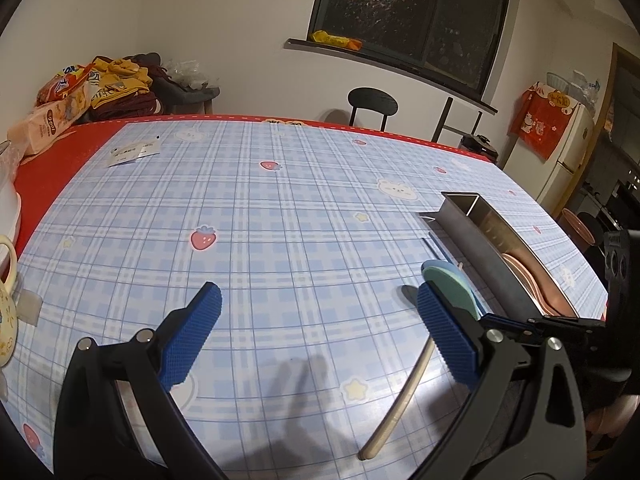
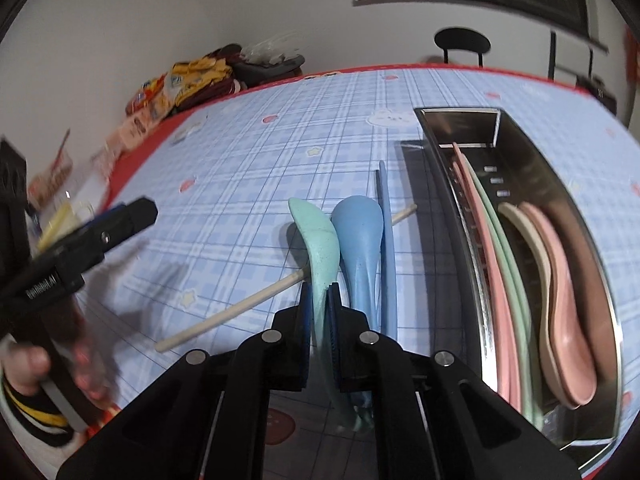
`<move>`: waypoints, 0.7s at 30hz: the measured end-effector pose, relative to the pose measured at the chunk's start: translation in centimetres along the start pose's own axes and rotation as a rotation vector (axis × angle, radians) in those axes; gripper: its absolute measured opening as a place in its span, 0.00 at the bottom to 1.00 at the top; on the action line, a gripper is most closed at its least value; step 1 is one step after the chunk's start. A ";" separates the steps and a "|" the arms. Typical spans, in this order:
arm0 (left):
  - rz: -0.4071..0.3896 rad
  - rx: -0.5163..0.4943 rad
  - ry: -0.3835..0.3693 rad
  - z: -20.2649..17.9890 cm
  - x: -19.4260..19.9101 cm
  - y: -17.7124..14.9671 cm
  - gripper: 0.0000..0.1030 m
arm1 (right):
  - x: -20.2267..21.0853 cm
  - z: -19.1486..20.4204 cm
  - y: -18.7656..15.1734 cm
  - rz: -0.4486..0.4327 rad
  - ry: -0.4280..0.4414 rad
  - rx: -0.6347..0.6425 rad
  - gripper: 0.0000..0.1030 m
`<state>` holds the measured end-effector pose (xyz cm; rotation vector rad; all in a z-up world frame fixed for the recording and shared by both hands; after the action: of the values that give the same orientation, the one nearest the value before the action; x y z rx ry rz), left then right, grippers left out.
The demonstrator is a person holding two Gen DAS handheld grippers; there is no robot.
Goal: Organize utensils
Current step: 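Close the right gripper on the mint-green spoon handle, then lift the green spoon with the right gripper while the left closes on the blue spoon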
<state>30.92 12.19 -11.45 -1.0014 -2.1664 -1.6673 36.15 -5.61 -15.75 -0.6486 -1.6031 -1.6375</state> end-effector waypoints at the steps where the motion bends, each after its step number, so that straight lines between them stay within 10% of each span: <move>1: 0.001 0.000 -0.001 0.0 0.0 0.0 0.94 | 0.0 -0.4 0.0 0.005 0.010 -0.024 0.08; 21: 0.010 -0.003 -0.018 -0.2 -0.1 -0.1 0.94 | -0.9 0.8 -0.3 -0.012 -0.080 0.076 0.07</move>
<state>30.90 11.92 -11.50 -1.0297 -2.1671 -1.6635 36.37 -4.66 -16.56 -0.6741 -1.7211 -1.5681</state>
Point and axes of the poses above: each gripper's, at about its wrist camera, not at the fingertips, and x roughly against the way its jaws point, z to its left, y to its top, the point moved 1 cm from there along -x, roughly the way its jaws point, and after that the axes turned 14 degrees about -y, right-handed, at the moved point
